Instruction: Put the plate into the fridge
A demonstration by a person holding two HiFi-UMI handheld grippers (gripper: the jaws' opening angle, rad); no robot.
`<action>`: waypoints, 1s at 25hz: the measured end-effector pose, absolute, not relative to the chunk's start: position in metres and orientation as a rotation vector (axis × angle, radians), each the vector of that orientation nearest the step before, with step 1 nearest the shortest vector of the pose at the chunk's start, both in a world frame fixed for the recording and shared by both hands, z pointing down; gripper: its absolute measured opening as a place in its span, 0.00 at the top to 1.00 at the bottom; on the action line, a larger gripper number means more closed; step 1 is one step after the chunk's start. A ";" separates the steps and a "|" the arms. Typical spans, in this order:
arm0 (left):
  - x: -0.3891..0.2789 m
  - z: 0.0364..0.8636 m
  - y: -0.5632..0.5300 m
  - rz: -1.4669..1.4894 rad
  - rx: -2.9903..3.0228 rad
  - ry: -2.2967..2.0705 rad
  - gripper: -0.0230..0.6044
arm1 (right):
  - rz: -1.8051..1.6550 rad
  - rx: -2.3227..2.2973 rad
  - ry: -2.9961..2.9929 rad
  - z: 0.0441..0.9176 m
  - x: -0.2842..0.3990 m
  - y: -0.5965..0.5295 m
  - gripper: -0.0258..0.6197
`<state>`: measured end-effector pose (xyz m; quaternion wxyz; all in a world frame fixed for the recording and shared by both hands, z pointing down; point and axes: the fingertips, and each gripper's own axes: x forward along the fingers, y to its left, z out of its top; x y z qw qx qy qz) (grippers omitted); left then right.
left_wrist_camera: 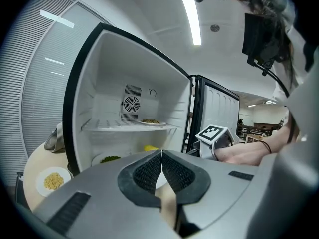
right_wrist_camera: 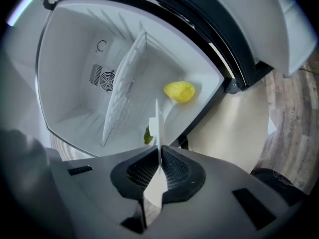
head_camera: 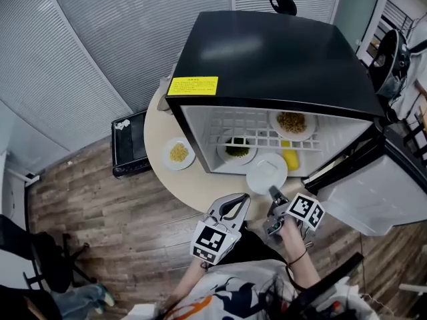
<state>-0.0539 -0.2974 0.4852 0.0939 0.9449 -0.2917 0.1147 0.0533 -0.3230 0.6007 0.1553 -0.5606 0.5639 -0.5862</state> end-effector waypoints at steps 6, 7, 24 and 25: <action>-0.053 0.490 -0.316 0.347 2.781 -0.877 0.94 | -1.734 -1.574 1.459 0.621 0.060 -0.330 0.92; -0.053 0.492 -0.318 0.350 2.775 -0.877 0.94 | -1.733 -1.565 1.421 0.622 0.063 -0.331 0.92; -0.050 0.505 -0.343 0.389 2.745 -0.849 0.94 | -1.668 -1.595 1.286 0.635 0.083 -0.370 0.92; -0.051 0.506 -0.345 0.391 2.742 -0.851 0.94 | -1.665 -1.601 1.288 0.635 0.084 -0.372 0.92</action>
